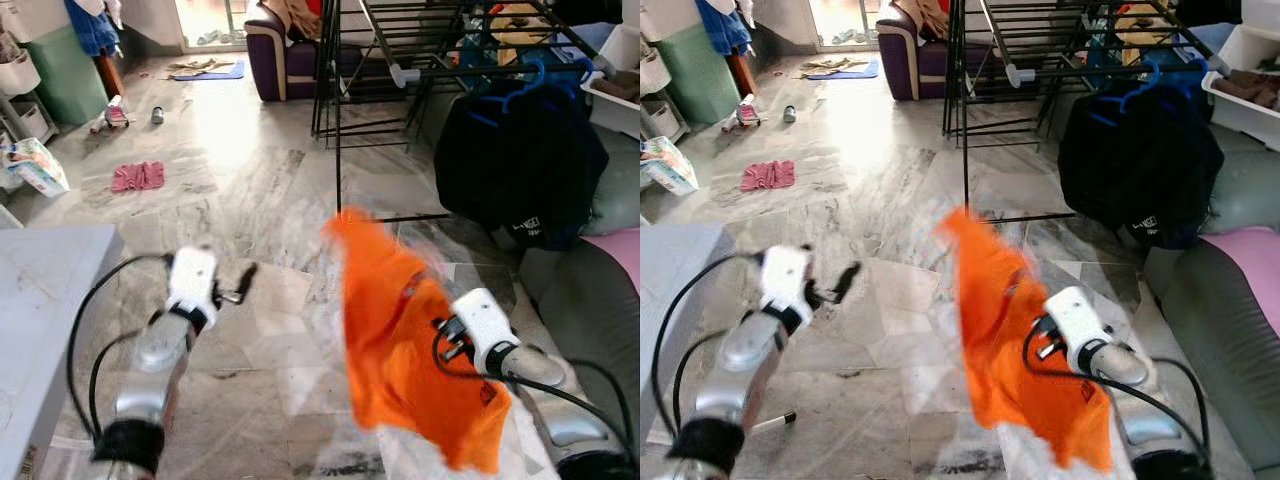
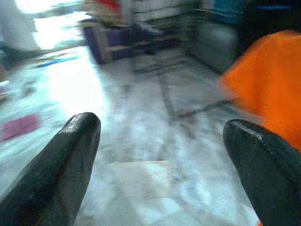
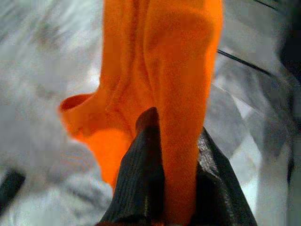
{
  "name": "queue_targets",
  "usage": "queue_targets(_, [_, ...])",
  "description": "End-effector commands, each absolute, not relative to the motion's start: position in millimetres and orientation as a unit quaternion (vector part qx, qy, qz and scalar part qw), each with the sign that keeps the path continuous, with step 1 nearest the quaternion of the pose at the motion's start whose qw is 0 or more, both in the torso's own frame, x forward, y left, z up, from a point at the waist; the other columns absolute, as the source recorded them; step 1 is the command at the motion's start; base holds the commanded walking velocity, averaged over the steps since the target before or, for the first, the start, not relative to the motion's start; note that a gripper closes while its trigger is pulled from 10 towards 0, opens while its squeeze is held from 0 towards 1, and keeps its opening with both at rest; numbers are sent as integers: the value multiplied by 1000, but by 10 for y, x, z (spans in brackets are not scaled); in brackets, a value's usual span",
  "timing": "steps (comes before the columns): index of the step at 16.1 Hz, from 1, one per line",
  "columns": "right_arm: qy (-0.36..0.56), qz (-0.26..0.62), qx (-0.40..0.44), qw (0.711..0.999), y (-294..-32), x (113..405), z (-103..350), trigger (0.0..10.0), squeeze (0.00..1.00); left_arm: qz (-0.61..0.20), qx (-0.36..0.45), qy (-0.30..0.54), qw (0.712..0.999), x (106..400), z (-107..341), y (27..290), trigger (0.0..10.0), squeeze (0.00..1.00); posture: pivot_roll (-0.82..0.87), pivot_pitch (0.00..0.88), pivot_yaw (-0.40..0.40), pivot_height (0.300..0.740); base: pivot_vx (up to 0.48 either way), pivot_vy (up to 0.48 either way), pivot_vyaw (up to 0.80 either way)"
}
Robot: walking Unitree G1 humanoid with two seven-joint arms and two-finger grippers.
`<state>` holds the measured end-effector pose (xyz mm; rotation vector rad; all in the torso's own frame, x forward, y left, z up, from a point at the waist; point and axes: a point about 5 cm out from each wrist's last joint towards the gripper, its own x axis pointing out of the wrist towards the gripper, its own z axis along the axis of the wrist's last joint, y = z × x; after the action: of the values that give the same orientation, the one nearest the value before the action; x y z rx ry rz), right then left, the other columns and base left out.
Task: Hang hanger
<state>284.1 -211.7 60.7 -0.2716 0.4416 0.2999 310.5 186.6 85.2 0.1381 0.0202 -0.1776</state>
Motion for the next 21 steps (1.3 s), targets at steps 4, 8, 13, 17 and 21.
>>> queue_targets(4, [125, -15, -18, 992, -2018, 2887, 799, 0, 0, 7, 33, -16, 999, 3066, 888, 1871, 10000, 1000, 11, 0, 0, 740, 0, 0, 0])
queue_targets(8, [100, -35, 23, 994, -1899, 2858, 855, 0, 0, -3, 11, -11, 1000, 3051, 870, 1799, 10000, 796, 5, 0, 4, 740, 0, 0, 0])
queue_targets(13, [114, -58, 19, 992, -1952, 2780, 838, 10000, 0, -7, 11, -18, 1000, 2969, 861, 1775, 10000, 0, -1, 0, 5, 740, 0, 0, 0])
queue_targets(17, [108, -80, 16, 991, -1960, 2782, 843, 10000, 0, -21, 3, -15, 1000, 2980, 866, 1729, 10000, 0, -16, 0, 13, 740, 208, 0, 0])
queue_targets(21, [104, -78, 28, 991, -1951, 2811, 870, 10000, 0, -44, -4, -27, 999, 3023, 927, 1584, 10000, 0, -13, 0, 1, 740, 378, 0, 0])
